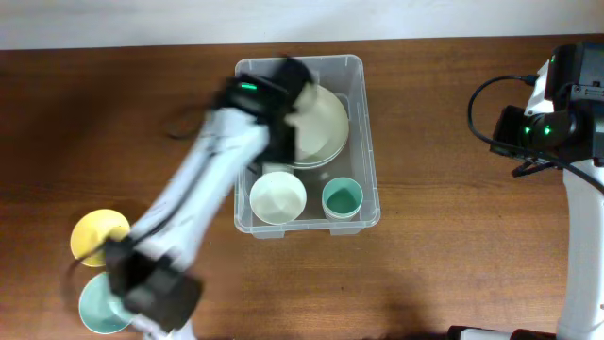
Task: Pack container
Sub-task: 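Place the white bowl in the bin's front-left area and release, then move the left gripper to the yellow cup and grasp it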
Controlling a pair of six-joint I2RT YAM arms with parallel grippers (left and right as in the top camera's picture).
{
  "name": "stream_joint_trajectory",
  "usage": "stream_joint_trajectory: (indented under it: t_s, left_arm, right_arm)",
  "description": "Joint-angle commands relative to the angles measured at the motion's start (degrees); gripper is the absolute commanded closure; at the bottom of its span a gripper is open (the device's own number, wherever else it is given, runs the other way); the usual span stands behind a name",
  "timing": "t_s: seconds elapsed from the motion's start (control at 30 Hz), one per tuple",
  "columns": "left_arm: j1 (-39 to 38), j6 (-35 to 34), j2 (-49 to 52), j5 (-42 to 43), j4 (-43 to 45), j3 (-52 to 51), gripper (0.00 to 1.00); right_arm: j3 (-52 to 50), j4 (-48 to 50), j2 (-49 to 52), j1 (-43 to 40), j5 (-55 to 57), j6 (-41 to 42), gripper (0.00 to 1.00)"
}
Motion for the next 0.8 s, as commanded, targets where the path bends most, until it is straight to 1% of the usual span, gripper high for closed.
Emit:
stream_joint_trajectory:
  t_s: [0.0,0.07,0.17,0.23,0.3,0.33,0.37,0.43,0.53,0.67,0.77]
  left_arm:
    - [8.26,0.11,-12.02,-7.69,-1.25,2.91,0.34]
    - [13.53,0.11,-14.14,-7.80,-2.40,2.89,0.33]
    - [22.45,0.13,-14.73,-7.80,-5.25,2.75,0.32]
    - [27.85,0.15,-14.51,-7.76,-5.38,0.92,0.31]
    - [32.46,0.13,-14.40,-7.28,-3.78,-2.75,0.28]
    - [35.15,0.13,-14.29,-6.67,-2.10,-6.03,0.28]
    - [36.06,0.13,-14.27,-6.34,-1.36,-7.48,0.27]
    - [39.98,0.13,-14.03,-4.52,2.91,-15.15,0.27]
    - [43.21,0.13,-13.62,-3.45,9.46,-24.65,0.27]
    - [46.12,0.15,-11.26,-3.48,18.23,-36.09,0.27]
    - [46.80,0.20,-8.55,-3.48,22.23,-40.79,0.27]
  right_arm:
    - [-0.20,0.17,0.11,-0.35,0.31,0.48,0.55]
    - [-0.20,0.17,0.11,-0.35,0.31,0.48,0.55]
    - [-0.20,0.17,0.11,-0.35,0.31,0.48,0.54]
    - [-0.20,0.17,0.11,-0.35,0.28,0.48,0.54]
    - [-0.20,0.15,0.11,-0.35,0.28,0.48,0.55]
    - [-0.20,0.15,0.11,-0.35,0.28,0.48,0.54]
    - [-0.20,0.15,0.11,-0.35,0.28,0.48,0.55]
    - [-0.20,0.15,0.11,-0.35,0.28,0.48,0.55]
    - [-0.20,0.17,0.11,-0.35,0.28,0.48,0.55]
    - [-0.20,0.15,0.11,-0.35,0.28,0.48,0.55]
    - [-0.20,0.13,0.11,-0.35,0.28,0.48,0.55]
